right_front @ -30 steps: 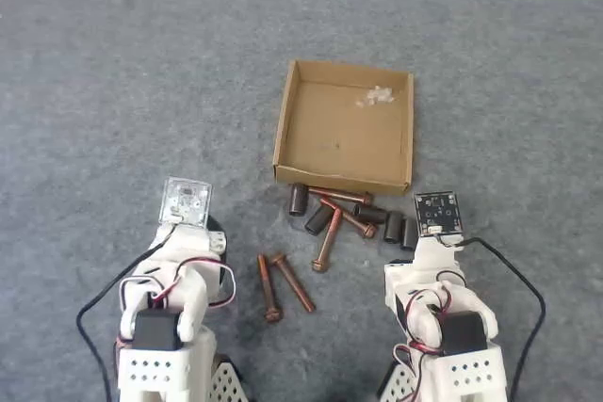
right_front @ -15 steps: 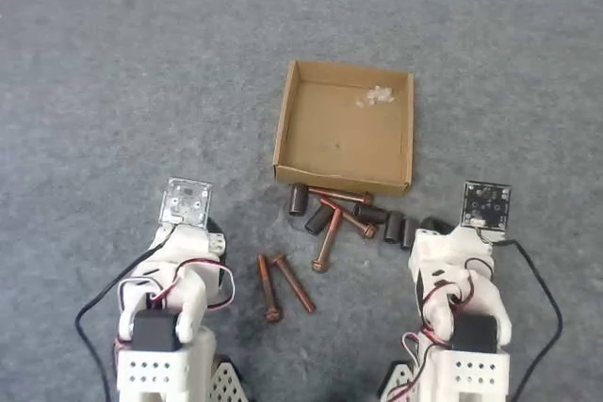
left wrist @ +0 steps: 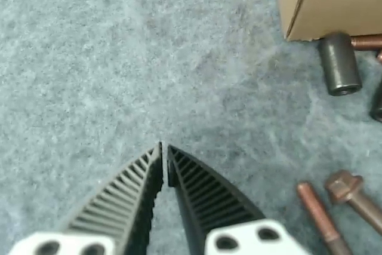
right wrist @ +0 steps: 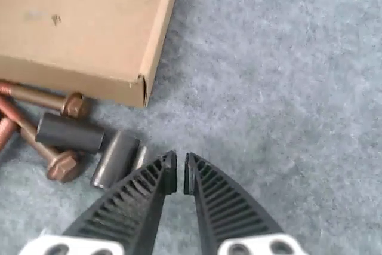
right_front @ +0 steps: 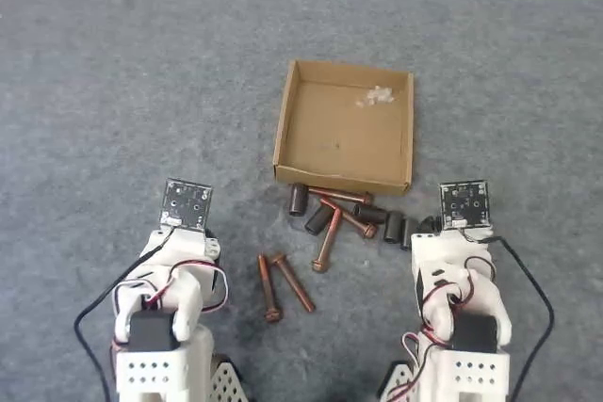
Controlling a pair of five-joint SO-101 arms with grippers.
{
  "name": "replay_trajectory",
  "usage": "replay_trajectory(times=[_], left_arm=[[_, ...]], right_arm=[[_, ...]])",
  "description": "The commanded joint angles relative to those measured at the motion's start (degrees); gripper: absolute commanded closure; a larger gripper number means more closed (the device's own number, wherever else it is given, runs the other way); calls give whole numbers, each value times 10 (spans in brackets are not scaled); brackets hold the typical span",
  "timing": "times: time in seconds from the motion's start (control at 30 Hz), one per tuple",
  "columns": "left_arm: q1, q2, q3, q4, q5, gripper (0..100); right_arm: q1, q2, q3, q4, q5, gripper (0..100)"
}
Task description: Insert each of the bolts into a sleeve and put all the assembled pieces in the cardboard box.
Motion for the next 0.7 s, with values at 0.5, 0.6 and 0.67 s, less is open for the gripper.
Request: replay_trajectory(times=[0.5,0.6,0.67], left_arm=[[-32,247,-103,-84,22,889],[-35,320,-119,-128,23,889],[-48,359,-131,-149,23,889]], right_arm=[[-14,302,-120,-60,4,957],[-13,425,-170,-80,2,956],[-11,504,-202,-95,2,956]])
